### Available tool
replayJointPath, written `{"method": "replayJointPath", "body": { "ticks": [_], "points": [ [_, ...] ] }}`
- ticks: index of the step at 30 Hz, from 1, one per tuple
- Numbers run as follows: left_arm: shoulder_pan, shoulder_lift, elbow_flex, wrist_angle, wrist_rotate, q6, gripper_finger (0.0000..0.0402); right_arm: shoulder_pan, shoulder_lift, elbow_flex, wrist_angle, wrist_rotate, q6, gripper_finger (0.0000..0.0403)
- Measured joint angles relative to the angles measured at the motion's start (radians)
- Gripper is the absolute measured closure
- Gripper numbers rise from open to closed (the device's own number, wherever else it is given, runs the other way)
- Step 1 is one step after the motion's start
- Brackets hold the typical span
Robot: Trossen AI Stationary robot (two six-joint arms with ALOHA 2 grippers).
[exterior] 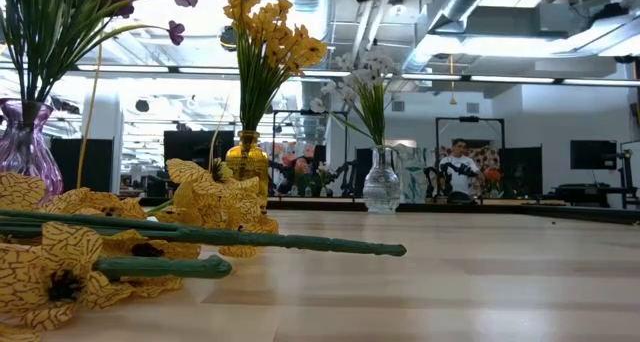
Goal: Sort flowers into vase by color
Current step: Put the white flowers into the transparent vase
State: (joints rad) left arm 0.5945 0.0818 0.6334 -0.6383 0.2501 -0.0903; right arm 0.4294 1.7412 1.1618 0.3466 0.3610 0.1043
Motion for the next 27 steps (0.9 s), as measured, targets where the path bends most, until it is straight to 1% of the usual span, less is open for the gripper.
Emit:
{"method": "replayJointPath", "body": {
  "ticks": [3,8,10,12,15,20,27],
  "points": [
    [0.0,0.0,0.0,0.0,0.004,-0.001,0.0233,0.008,0.0,0.013,0.004,-0.025,0.002,0.0196],
    [0.0,0.0,0.0,0.0,0.005,-0.001,0.0233,0.016,0.003,0.013,0.037,-0.031,0.004,0.0196],
    [0.0,0.0,0.0,0.0,0.005,-0.001,0.0233,0.017,0.032,0.031,0.094,-0.049,0.002,0.0196],
    [0.0,0.0,0.0,0.0,0.005,-0.001,0.0233,0.021,0.079,0.077,0.101,-0.078,-0.015,0.0196],
    [0.0,0.0,0.0,0.0,0.016,-0.002,0.0233,0.021,0.175,0.193,0.048,-0.126,-0.067,0.0196],
    [0.0,0.0,-0.001,-0.002,0.083,-0.019,0.0233,0.021,0.331,0.433,-0.144,-0.182,-0.112,0.0196],
    [0.0,0.0,-0.001,-0.002,0.085,-0.027,0.0233,0.004,0.508,0.744,-0.424,-0.215,-0.112,0.0196]
  ]
}}
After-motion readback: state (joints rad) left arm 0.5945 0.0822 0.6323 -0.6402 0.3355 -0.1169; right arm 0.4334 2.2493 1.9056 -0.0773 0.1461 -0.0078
